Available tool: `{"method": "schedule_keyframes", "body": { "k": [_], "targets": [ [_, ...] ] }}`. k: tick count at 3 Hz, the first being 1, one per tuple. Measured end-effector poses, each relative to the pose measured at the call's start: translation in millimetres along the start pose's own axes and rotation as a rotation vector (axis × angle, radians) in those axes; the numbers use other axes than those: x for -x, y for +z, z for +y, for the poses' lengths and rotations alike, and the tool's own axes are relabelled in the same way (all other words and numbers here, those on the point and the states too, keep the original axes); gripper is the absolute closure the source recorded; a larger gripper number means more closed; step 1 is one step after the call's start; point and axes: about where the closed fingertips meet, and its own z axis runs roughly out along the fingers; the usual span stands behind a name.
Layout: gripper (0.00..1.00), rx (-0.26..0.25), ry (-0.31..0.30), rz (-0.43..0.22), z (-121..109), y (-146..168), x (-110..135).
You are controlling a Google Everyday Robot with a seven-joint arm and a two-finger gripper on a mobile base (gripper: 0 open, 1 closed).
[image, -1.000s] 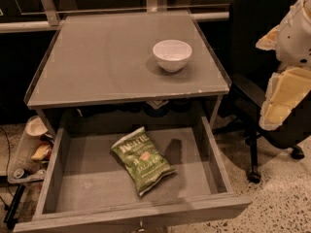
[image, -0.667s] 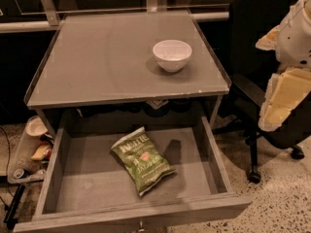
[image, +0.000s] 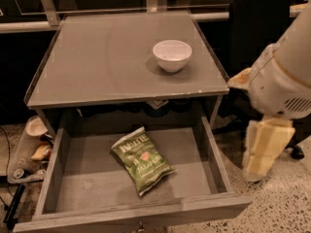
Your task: Pick green jalapeno chip bag from top drawer and place on counter
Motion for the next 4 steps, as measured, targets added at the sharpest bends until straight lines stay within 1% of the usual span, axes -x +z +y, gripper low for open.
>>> {"method": "schedule_keyframes", "body": {
  "k": [1, 2, 3, 4],
  "targets": [
    [0.00, 0.024, -0.005, 0.006, 8, 10, -1],
    [0.00, 0.040, 0.007, -0.022, 7, 19, 5],
    [0.00, 0.083, 0.040, -0.042, 10, 65, 38],
    [0.00, 0.150, 0.122, -0.055, 10, 116, 74]
  ]
}}
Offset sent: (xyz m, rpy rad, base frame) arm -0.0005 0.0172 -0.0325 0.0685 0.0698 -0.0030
